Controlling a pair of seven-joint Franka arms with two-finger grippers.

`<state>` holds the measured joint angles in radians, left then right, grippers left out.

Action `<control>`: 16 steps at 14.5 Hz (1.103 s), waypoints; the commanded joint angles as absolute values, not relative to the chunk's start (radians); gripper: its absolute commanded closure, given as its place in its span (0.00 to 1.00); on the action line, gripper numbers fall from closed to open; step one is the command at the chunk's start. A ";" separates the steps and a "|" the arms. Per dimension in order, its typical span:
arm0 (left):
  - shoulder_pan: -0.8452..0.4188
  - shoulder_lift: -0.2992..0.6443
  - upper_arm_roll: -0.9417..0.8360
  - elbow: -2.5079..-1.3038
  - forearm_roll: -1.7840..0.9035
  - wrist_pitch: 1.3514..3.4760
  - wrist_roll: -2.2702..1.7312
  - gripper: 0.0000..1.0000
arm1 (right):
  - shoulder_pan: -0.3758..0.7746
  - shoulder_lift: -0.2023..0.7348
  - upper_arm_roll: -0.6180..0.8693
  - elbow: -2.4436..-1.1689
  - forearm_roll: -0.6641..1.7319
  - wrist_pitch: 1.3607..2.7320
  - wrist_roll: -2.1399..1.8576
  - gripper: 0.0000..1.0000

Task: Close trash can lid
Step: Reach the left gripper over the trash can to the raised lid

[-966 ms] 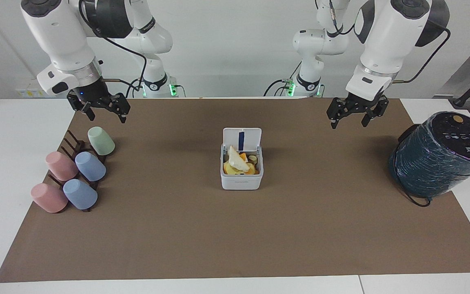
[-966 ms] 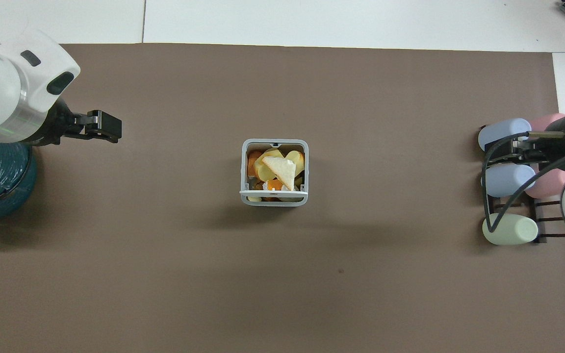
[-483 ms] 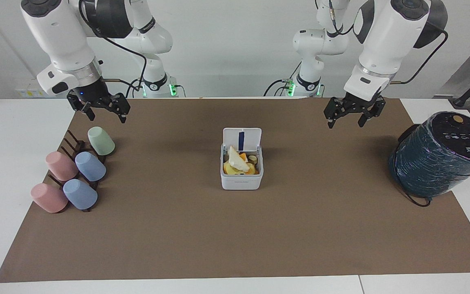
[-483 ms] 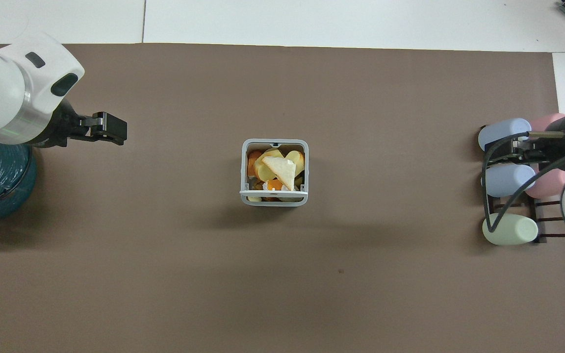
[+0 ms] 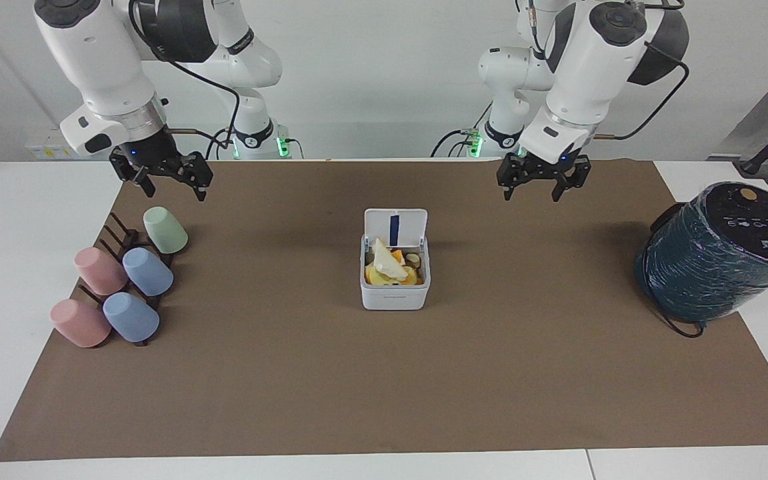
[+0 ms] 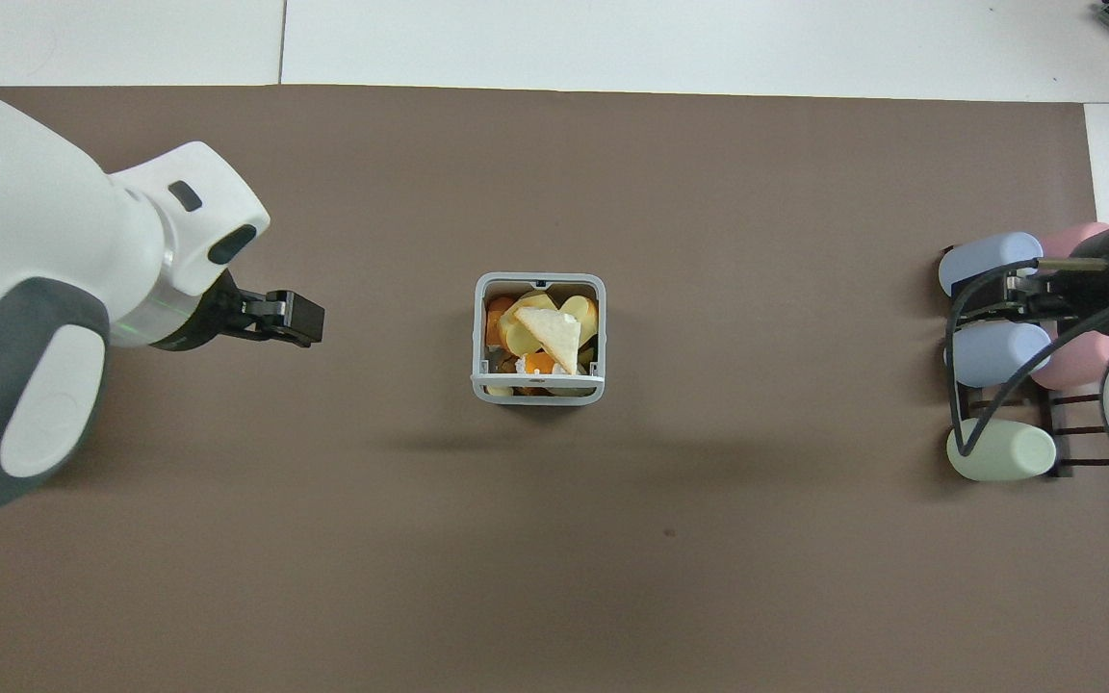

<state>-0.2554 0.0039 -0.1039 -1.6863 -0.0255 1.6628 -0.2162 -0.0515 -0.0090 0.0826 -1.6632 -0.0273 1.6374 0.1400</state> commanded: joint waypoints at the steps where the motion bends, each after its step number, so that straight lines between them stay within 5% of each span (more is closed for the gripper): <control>1: -0.323 -0.090 -0.092 -1.837 -0.081 1.727 -0.279 0.00 | -0.061 -0.011 0.091 -1.666 -0.032 1.629 0.124 0.00; 5: -0.494 -0.141 -0.092 -1.965 -0.103 1.839 -0.493 0.03 | -0.061 -0.011 0.091 -1.666 -0.032 1.628 0.124 0.00; 7: -0.546 -0.134 -0.092 -1.985 -0.130 1.903 -0.563 0.16 | -0.061 -0.012 0.091 -1.666 -0.032 1.629 0.124 0.00; 12: -0.592 -0.048 -0.092 -1.994 -0.169 2.084 -0.600 0.73 | -0.061 -0.011 0.091 -1.666 -0.032 1.629 0.124 0.00; 16: -0.601 0.012 -0.092 -1.993 -0.184 2.206 -0.601 0.96 | -0.061 -0.012 0.091 -1.666 -0.032 1.628 0.124 0.00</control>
<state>-0.5738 -0.0047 -0.1087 -1.9839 -0.1593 2.1518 -0.5928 -0.0515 -0.0090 0.0826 -1.6632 -0.0273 1.6374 0.1400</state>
